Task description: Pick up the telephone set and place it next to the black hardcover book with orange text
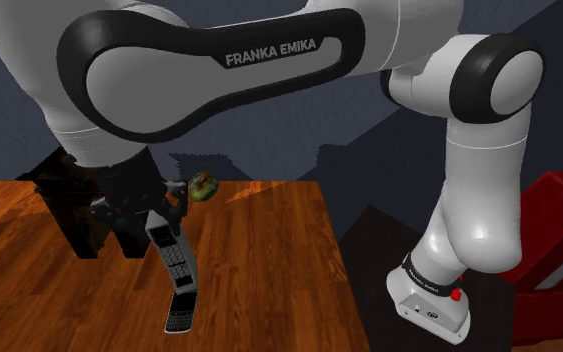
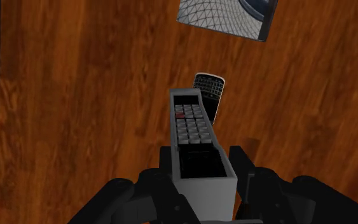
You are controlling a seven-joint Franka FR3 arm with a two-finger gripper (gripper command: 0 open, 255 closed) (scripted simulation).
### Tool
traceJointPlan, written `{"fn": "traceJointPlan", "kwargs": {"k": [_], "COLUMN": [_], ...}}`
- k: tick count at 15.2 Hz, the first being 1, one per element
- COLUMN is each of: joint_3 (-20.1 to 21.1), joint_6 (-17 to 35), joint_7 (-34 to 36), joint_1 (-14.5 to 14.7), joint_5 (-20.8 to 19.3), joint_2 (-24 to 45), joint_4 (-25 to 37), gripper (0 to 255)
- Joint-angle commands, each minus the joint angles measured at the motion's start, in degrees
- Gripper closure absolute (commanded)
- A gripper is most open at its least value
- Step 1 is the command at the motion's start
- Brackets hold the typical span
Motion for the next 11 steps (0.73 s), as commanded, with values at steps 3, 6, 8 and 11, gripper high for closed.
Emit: {"fn": "traceJointPlan", "kwargs": {"k": [3,6,8,11], "joint_3": [-0.7,-1.6,-2.4,-3.0], "joint_6": [0.5,-0.1,-1.1,-0.2], "joint_7": [4.1,6.3,7.3,7.8], "joint_1": [5.7,10.5,13.9,15.4], "joint_5": [-3.7,-6.1,-7.6,-8.4], "joint_2": [7.9,14.0,18.6,21.0], "joint_4": [6.5,13.1,18.6,20.2], "gripper": [255,255,255,255]}}
